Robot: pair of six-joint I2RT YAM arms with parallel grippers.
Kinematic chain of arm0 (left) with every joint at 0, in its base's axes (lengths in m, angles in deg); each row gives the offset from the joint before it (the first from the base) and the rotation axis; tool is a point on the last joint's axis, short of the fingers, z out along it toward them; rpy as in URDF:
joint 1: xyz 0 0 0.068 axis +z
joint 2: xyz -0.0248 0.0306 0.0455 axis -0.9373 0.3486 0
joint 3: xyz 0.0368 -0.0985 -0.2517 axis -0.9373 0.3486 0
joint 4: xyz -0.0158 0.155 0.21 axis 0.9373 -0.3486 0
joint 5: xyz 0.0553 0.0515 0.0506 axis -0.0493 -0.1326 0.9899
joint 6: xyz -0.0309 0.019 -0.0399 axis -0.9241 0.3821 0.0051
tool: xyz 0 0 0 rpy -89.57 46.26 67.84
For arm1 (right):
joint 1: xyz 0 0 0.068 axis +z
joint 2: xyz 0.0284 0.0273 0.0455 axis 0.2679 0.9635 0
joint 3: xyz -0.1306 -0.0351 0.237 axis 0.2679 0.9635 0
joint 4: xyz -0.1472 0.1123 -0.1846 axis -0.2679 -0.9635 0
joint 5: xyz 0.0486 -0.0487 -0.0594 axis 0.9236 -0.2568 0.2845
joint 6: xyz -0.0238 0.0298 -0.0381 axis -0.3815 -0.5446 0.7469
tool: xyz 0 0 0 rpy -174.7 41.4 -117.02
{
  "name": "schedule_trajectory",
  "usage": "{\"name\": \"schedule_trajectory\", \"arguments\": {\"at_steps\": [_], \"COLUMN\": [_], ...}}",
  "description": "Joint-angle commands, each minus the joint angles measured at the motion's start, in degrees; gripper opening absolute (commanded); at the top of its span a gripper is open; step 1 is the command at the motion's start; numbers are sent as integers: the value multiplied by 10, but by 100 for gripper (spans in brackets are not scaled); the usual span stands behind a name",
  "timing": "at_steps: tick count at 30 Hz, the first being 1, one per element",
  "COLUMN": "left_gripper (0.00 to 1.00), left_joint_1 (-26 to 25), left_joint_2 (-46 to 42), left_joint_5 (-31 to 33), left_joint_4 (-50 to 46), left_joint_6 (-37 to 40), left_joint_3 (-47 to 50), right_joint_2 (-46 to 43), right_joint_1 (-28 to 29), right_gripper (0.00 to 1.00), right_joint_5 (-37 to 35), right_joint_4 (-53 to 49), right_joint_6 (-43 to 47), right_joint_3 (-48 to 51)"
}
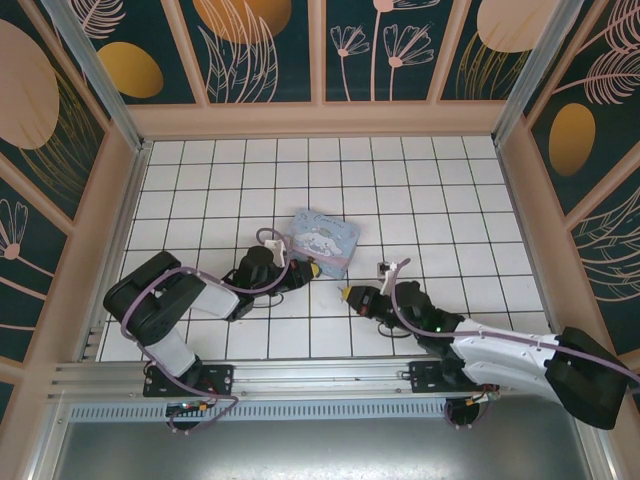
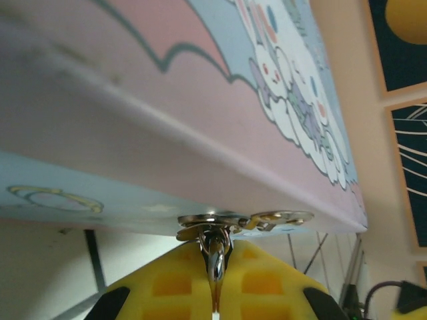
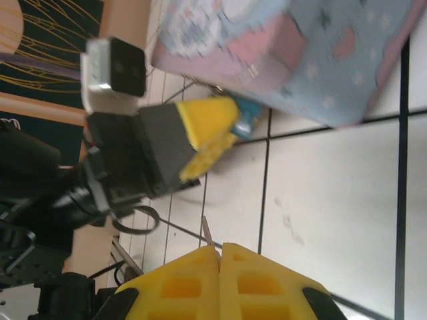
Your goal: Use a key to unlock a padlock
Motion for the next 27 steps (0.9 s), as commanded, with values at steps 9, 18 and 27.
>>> {"name": "schedule_trajectory", "arguments": {"at_steps": [9, 18, 27], "left_gripper": [0, 0, 0], "left_joint_1": [3, 4, 7], "left_joint_2": [-21, 7, 10], "left_joint_5": [-49, -71, -87], "left_joint_4": [8, 44, 27], "left_joint_6": [-32, -53, -54], "left_joint_3": [19, 20, 3], "right_joint_2": [57, 68, 106], "right_joint_1": [66, 70, 70], "right_gripper": [0, 0, 0], "right_joint_5": [-103, -106, -98], "right_joint_4": [91, 86, 102], "right_joint_6": [-61, -65, -69], "right_joint_3": [26, 19, 4]}}
